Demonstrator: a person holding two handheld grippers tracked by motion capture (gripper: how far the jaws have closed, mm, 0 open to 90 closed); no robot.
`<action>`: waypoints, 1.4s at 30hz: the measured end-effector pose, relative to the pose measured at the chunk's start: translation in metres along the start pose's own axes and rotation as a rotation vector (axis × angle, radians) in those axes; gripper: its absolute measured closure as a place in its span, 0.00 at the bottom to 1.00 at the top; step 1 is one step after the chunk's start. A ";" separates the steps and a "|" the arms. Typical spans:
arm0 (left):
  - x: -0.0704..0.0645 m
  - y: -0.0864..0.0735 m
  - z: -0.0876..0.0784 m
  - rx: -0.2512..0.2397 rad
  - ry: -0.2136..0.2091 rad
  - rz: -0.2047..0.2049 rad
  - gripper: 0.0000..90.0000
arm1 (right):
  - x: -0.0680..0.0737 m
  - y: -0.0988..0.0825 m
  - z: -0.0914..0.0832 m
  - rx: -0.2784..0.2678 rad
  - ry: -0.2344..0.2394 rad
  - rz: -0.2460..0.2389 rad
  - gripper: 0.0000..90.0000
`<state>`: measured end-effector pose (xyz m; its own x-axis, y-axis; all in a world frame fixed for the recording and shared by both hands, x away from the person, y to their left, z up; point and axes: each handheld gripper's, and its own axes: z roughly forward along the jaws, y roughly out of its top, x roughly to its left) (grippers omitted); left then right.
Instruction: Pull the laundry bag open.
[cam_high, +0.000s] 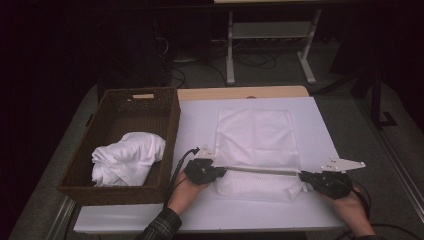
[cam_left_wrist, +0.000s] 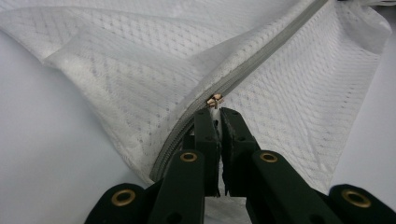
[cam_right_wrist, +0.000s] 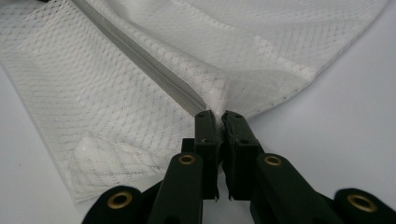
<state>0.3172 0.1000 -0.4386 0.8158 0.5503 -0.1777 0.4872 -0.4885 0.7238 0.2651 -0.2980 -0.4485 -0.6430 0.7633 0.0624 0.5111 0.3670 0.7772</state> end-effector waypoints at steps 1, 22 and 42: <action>0.000 0.001 0.001 0.001 0.003 0.005 0.96 | 0.000 0.000 0.000 0.000 0.000 0.000 0.94; 0.015 0.013 0.008 0.017 0.080 0.006 0.96 | 0.000 0.001 0.004 0.022 -0.018 -0.008 0.94; 0.020 -0.002 -0.007 0.058 0.117 -0.048 0.96 | -0.002 -0.002 0.001 0.030 -0.028 0.000 0.94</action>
<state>0.3307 0.1165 -0.4387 0.7511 0.6473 -0.1296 0.5446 -0.4967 0.6758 0.2666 -0.2997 -0.4508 -0.6268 0.7779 0.0450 0.5284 0.3820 0.7582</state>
